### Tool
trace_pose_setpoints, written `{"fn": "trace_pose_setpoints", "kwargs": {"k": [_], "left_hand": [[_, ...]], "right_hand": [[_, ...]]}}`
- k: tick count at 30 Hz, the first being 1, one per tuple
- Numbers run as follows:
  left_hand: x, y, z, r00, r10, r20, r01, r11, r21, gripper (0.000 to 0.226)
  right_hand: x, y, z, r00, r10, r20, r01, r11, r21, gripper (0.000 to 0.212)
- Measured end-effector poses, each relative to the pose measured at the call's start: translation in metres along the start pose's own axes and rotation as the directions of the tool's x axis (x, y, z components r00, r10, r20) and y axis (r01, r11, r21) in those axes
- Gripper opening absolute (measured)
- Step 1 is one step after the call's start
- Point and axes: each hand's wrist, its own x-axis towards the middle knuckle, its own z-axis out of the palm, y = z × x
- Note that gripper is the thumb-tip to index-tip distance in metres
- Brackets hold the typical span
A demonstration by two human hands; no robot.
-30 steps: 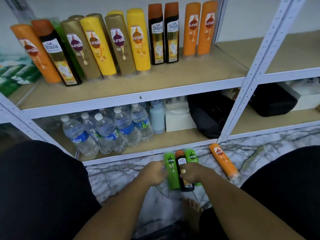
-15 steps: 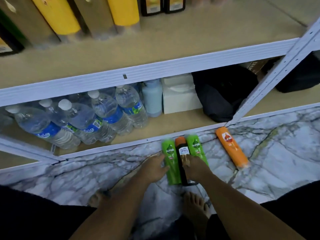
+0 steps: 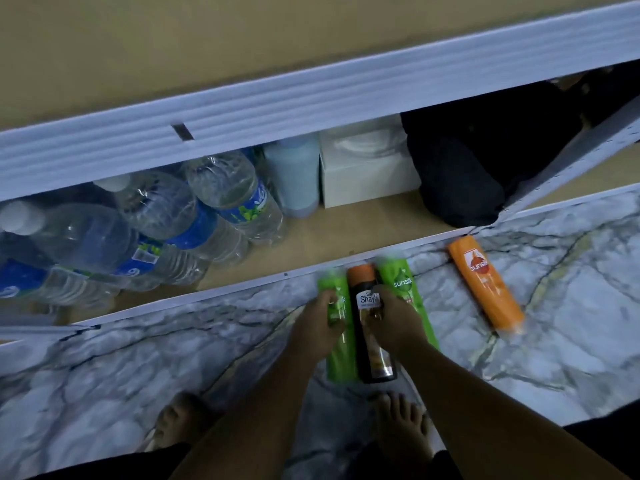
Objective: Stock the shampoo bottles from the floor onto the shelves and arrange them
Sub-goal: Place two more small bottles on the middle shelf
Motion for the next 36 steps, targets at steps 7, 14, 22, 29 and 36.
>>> {"fn": "trace_pose_setpoints", "kwargs": {"k": [7, 14, 22, 29, 36], "left_hand": [[-0.007, -0.031, -0.013, 0.993, -0.118, -0.026, 0.116, 0.991, -0.065, 0.053], [0.002, -0.031, -0.027, 0.967, -0.212, -0.143, 0.168, 0.948, -0.272, 0.071], [-0.006, -0.032, -0.036, 0.956, -0.288, -0.045, 0.26, 0.913, -0.315, 0.067], [-0.053, -0.041, -0.045, 0.962, -0.255, -0.097, 0.192, 0.886, -0.423, 0.053], [-0.108, -0.02, -0.077, 0.982, -0.115, -0.152, 0.064, 0.95, -0.307, 0.057]], "right_hand": [[0.002, -0.016, 0.028, 0.991, -0.027, 0.132, -0.004, 0.973, 0.231, 0.05], [0.02, -0.043, 0.042, 0.998, 0.007, 0.064, -0.024, 0.964, 0.263, 0.049], [0.012, -0.045, 0.04, 0.984, 0.027, 0.179, -0.065, 0.976, 0.21, 0.069], [-0.019, -0.059, 0.034, 0.965, -0.104, 0.241, 0.037, 0.964, 0.265, 0.051], [-0.067, -0.076, 0.016, 0.954, -0.245, 0.173, 0.192, 0.943, 0.271, 0.05]]}}
